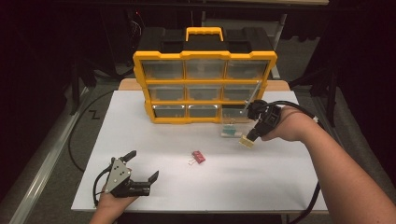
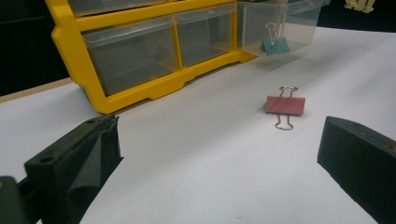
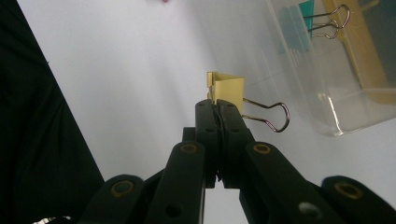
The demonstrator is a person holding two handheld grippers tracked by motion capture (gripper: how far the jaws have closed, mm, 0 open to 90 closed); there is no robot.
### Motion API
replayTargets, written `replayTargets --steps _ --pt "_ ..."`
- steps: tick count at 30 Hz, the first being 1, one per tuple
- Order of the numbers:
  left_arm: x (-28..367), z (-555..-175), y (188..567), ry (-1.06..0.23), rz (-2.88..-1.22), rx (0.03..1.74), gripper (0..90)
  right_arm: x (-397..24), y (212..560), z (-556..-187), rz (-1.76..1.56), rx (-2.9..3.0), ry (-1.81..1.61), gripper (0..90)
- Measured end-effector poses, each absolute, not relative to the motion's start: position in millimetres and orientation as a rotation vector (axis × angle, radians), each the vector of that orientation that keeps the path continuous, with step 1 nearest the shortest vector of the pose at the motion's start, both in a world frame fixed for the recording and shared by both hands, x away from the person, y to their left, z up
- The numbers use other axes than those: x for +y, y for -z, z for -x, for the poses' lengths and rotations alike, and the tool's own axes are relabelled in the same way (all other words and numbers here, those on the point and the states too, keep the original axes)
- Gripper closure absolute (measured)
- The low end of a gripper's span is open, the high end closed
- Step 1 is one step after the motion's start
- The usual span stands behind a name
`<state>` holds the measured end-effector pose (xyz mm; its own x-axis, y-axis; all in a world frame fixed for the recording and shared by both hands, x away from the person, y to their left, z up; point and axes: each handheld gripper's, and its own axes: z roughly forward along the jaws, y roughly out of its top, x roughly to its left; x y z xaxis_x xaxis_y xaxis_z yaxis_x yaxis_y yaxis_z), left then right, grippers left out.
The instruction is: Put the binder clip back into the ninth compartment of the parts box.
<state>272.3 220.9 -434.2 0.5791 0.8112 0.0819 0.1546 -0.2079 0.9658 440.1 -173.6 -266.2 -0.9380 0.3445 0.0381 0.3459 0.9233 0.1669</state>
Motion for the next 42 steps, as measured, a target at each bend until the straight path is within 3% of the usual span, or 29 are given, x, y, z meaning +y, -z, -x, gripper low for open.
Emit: replayTargets --steps 42 --pt "222.6 -271.6 433.4 -0.737 -1.691 0.810 0.3 -158.4 235.6 -467.3 0.583 -3.142 0.255 90.0"
